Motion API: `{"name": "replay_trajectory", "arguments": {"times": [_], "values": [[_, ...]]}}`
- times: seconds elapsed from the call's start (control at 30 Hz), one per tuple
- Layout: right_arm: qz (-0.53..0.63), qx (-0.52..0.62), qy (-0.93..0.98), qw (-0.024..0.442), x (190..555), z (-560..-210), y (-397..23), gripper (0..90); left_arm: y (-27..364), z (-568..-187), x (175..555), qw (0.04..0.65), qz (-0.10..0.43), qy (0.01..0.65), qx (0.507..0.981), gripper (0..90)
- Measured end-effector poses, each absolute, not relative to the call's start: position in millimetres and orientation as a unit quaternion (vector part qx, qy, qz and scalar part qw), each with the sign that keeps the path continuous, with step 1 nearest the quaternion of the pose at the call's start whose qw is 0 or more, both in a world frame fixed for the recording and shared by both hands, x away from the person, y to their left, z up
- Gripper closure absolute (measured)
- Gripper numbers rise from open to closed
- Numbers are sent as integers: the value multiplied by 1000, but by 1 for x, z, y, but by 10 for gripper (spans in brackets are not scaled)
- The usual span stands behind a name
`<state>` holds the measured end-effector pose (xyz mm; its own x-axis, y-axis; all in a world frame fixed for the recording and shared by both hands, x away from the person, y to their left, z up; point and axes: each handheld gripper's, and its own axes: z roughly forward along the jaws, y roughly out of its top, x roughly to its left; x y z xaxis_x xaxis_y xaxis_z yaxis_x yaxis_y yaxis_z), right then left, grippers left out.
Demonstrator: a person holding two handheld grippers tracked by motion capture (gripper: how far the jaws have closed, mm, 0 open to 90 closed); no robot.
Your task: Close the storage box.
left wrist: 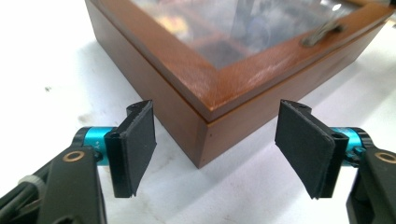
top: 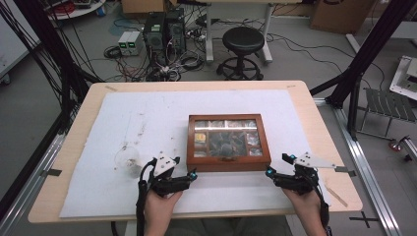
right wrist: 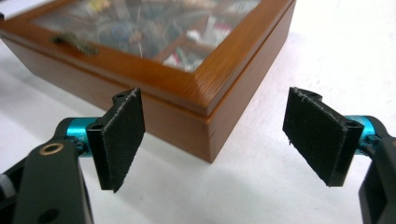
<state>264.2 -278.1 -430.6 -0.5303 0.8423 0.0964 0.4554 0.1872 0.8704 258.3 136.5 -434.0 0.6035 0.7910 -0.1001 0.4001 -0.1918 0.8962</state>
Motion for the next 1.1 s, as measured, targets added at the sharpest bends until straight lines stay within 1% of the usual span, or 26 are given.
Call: {"name": "replay_trajectory", "arguments": {"times": [0.13,0.43,0.63,0.83,1.1], "values": [[478,434,733,214,266,-415,-284,213,142,-428,254,507,216,382,742,243],[515,409,711,250,274,-372,-281,212,150,-407,248,527,263,361,724,230],[518,390,717,256,265,-376,-278,210,160,-399,236,541,290,355,705,229],[508,399,721,251,266,-385,-280,210,165,-402,233,532,297,363,706,229],[505,412,713,258,266,-385,-288,210,163,-405,233,524,300,366,708,230]]}}
